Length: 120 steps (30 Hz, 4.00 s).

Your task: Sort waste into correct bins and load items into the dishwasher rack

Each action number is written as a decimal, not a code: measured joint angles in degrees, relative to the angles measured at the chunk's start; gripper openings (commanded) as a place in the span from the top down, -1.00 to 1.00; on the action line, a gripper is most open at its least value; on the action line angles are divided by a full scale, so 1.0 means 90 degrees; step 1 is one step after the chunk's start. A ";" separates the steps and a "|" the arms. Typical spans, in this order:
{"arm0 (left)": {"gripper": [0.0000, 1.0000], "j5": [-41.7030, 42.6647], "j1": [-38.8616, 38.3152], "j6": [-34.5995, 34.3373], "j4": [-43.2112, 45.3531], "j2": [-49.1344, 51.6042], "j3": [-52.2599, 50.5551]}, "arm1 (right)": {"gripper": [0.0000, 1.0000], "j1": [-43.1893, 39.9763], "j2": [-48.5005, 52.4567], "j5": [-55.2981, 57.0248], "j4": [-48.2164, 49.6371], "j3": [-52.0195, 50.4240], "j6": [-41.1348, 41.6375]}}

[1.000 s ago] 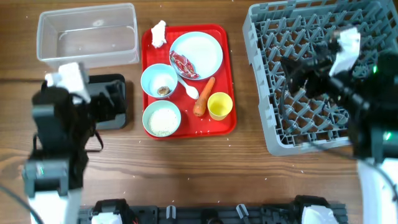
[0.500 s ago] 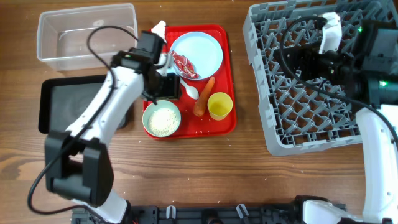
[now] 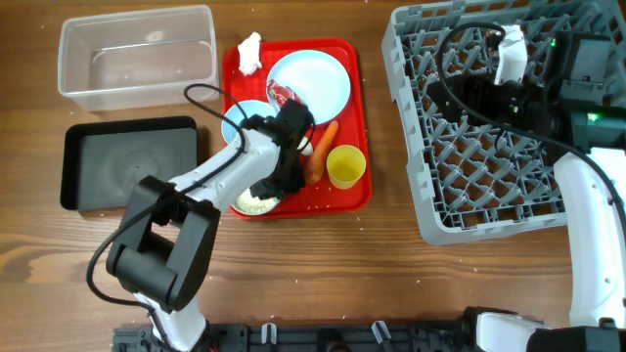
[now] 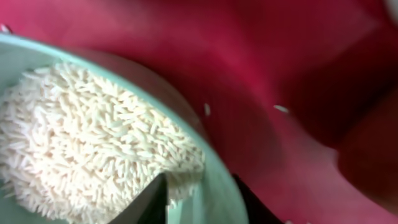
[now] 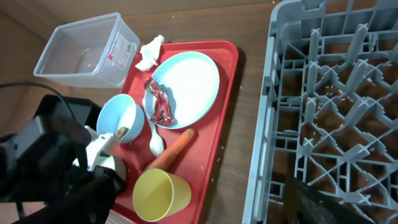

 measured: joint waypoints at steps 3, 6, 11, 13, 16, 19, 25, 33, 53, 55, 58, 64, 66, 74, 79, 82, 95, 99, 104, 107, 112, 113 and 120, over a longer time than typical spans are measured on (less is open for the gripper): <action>0.78 -0.0017 -0.0007 -0.0027 0.0165 0.0000 -0.0080 | -0.77 0.0000 0.0000 0.0000 -0.0002 0.0000 0.0000; 0.77 -0.0075 -0.0007 -0.0022 0.0253 0.0000 -0.0073 | -0.76 -0.0002 0.0000 0.0000 0.0000 0.0000 0.0000; 0.44 -0.0068 -0.0002 -0.0024 -0.0019 0.0000 0.0029 | -0.88 0.0000 0.0000 0.0000 0.0002 0.0000 0.0000; 0.42 -0.0070 -0.0002 -0.0029 -0.0024 0.0000 0.0056 | -0.92 0.0000 0.0000 0.0000 0.0012 0.0000 -0.0005; 0.39 -0.0070 0.0044 -0.0024 -0.0090 0.0000 0.0299 | -0.92 0.0000 0.0000 0.0000 0.0138 0.0000 0.0022; 0.49 -0.0070 0.0085 -0.0024 -0.0070 0.0000 0.0505 | -0.92 0.0000 0.0000 0.0000 0.0138 0.0000 0.0022; 0.92 -0.0223 0.0083 -0.0022 -0.0073 0.0000 0.0517 | -0.92 0.0000 0.0000 0.0000 0.0092 0.0000 0.0022; 0.92 -0.0233 0.0083 -0.0022 -0.0270 -0.0002 0.0578 | -0.92 0.0000 0.0000 0.0070 -0.0056 0.0000 0.0022; 0.92 0.3366 0.5809 0.3774 -0.1098 -0.1841 0.0996 | -0.92 0.0000 0.0002 0.0078 -0.0056 0.0000 0.0022; 0.92 0.4267 0.6615 0.4328 -0.1086 -0.1566 0.1008 | -0.92 -0.0002 0.0002 0.0078 -0.0056 0.0002 0.0022; 0.92 0.5406 0.7448 0.5105 -0.1078 -0.0787 0.1008 | -0.92 0.0000 0.0002 0.0078 -0.0058 0.0000 0.0022; 0.92 0.7300 0.7796 0.5914 -0.0979 0.0175 0.1005 | -0.92 0.0000 0.0002 0.0078 -0.0070 0.0000 0.0022; 0.92 0.7970 0.7810 0.5974 -0.0959 0.0291 0.1005 | -0.92 0.0000 0.0002 0.0075 -0.0104 0.0002 0.0022; 0.92 0.9687 0.7983 0.6008 -0.1277 0.0333 0.1005 | -0.92 0.0000 0.0002 0.0075 -0.0175 0.0000 0.0022; 0.92 0.9957 0.8269 0.5955 -0.1974 0.0333 0.1003 | -0.93 0.0000 0.0002 0.0075 -0.0194 0.0002 0.0019; 0.92 0.9991 0.8497 0.5952 -0.2198 0.0333 0.1003 | -0.93 0.0000 0.0002 0.0078 -0.0226 0.0002 0.0022; 0.92 0.9177 0.6654 0.6747 -0.2429 -0.0614 0.1003 | -0.93 0.0000 0.0002 0.0078 -0.0223 0.0002 0.0022; 0.92 0.6487 0.3859 0.5445 -0.1246 -0.1183 0.1005 | -0.93 0.0000 0.0002 0.0078 -0.0121 0.0005 0.0022; 0.92 0.1746 0.0690 0.2968 -0.0857 -0.1180 0.1001 | -0.93 0.0000 0.0002 0.0216 -0.0175 0.0010 0.0019; 0.92 0.0503 -0.0240 0.2492 -0.1001 -0.1178 0.0998 | -0.93 0.0000 0.0002 0.0318 -0.0274 0.0012 0.0022; 0.73 -0.0359 -0.0520 0.2271 -0.0996 -0.0629 0.0760 | -0.93 0.0000 0.0005 0.0495 -0.0440 0.0012 0.0019; 0.10 -0.0389 -0.0520 0.2254 -0.0988 -0.0469 0.0675 | -0.93 0.0000 0.0005 0.0537 -0.0442 0.0012 0.0019; -0.80 -0.0816 -0.0376 0.2142 -0.0712 -0.0321 0.1044 | -0.93 0.0000 0.0007 0.0629 -0.0440 0.0012 0.0019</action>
